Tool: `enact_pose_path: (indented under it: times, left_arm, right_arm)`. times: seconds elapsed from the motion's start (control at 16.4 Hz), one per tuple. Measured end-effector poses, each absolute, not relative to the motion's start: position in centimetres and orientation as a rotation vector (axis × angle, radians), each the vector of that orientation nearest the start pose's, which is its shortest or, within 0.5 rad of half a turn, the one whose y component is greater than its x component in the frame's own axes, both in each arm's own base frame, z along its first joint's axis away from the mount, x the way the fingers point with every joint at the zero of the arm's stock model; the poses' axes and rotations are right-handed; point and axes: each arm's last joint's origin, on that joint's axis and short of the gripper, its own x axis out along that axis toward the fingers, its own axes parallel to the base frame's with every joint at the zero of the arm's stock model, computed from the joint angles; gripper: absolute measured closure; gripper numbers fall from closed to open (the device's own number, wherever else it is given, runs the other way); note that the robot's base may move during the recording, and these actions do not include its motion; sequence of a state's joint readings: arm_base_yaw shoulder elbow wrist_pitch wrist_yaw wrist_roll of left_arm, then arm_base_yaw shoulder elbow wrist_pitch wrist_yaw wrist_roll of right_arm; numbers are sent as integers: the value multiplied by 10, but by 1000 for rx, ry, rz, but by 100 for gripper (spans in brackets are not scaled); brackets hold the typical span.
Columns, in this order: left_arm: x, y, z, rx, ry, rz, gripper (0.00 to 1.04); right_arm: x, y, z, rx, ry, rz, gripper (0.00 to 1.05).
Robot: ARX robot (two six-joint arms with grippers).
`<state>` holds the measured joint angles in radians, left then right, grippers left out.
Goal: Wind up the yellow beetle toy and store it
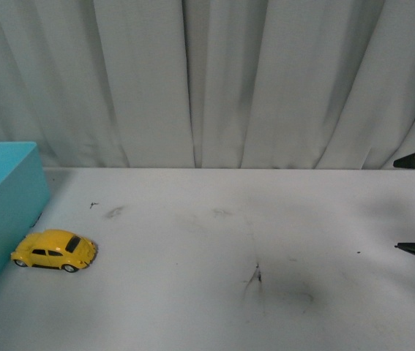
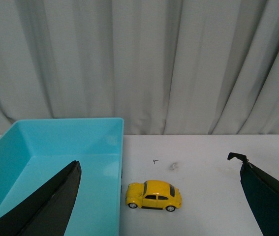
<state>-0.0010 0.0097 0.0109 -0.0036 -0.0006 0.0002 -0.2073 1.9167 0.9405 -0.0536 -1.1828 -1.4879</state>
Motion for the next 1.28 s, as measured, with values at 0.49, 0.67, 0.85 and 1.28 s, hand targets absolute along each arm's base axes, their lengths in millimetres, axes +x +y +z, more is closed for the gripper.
enact_pose_path:
  times: [0.49, 0.67, 0.85, 1.28]
  left_arm:
    - [98, 0, 166, 0, 2, -2, 7]
    - [98, 0, 166, 0, 2, -1, 7]
    - [98, 0, 166, 0, 3, 0, 7]
    - [98, 0, 166, 0, 2, 0, 7]
  right_arm:
    - [265, 19, 142, -561, 71, 557, 35]
    - [234, -2, 171, -141, -35, 0, 69]
    - [202, -1, 157, -38, 43, -2, 103]
    - [160, -1, 164, -17, 6, -3, 103]
